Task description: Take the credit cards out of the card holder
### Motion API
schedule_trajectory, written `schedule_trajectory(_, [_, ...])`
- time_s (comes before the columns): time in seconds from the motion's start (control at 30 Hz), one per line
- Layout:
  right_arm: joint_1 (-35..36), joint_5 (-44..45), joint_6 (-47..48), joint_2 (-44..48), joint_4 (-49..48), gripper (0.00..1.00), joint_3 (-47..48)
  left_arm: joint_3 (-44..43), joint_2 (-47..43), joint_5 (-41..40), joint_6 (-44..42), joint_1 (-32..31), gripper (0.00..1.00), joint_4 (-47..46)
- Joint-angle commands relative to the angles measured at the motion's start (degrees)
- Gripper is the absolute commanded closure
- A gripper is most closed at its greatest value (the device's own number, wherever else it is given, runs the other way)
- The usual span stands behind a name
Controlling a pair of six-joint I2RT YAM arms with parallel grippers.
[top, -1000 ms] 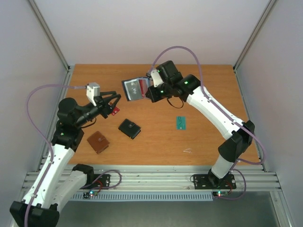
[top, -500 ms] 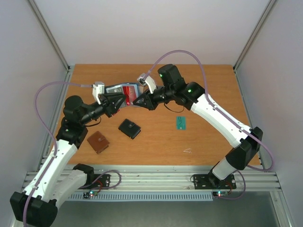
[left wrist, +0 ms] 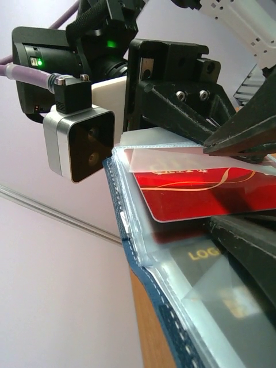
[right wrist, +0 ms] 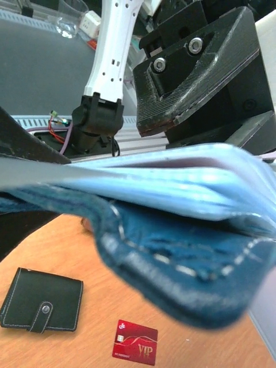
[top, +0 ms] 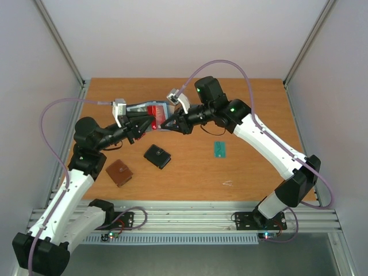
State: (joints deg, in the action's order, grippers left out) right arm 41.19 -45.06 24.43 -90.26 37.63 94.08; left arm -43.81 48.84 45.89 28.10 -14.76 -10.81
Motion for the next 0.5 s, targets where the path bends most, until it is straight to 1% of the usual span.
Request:
schedule_trajectory(0.0, [1.18,-5.42,2.00,-1.03,-3.34,0.99,2.70,0.70,0.81,5.99,-0.59,-1.60,0.74,-6.71])
schedule_trajectory(0.13, [1.23,-5.57,2.54,-1.13,-2.82,0.99,2.42,1.04,0.31,8.13,-0.41,-1.68,0.96,-8.74])
schedule_trajectory(0.17, [1.25,-5.49,2.69,-1.22,-2.51,0.99,2.42,1.13,0.22,8.67,-0.37,-1.69,0.99,-9.28])
schedule_trajectory(0.3, [1.26,-6.29,2.90,-1.26,-2.69,0.99,2.25,1.25,0.03,11.81,-0.18,-1.72,1.00,-11.76])
schedule_trajectory(0.33, [1.20,-6.49,2.97,-1.24,-2.86,0.99,2.25,1.19,0.00,12.15,0.04,-1.70,0.97,-12.30])
schedule_trajectory(0.37, [1.17,-6.53,2.97,-1.25,-3.05,0.99,2.25,1.11,-0.10,12.36,0.35,-1.69,0.91,-12.63])
schedule_trajectory(0.4, [1.17,-6.53,2.97,-1.36,-3.20,0.99,2.43,0.97,0.01,12.49,0.61,-1.67,0.86,-13.05])
schedule_trajectory(0.47, [1.22,-6.78,2.98,-2.06,-3.15,0.99,3.21,0.47,0.46,12.83,1.41,-1.69,0.82,-13.90])
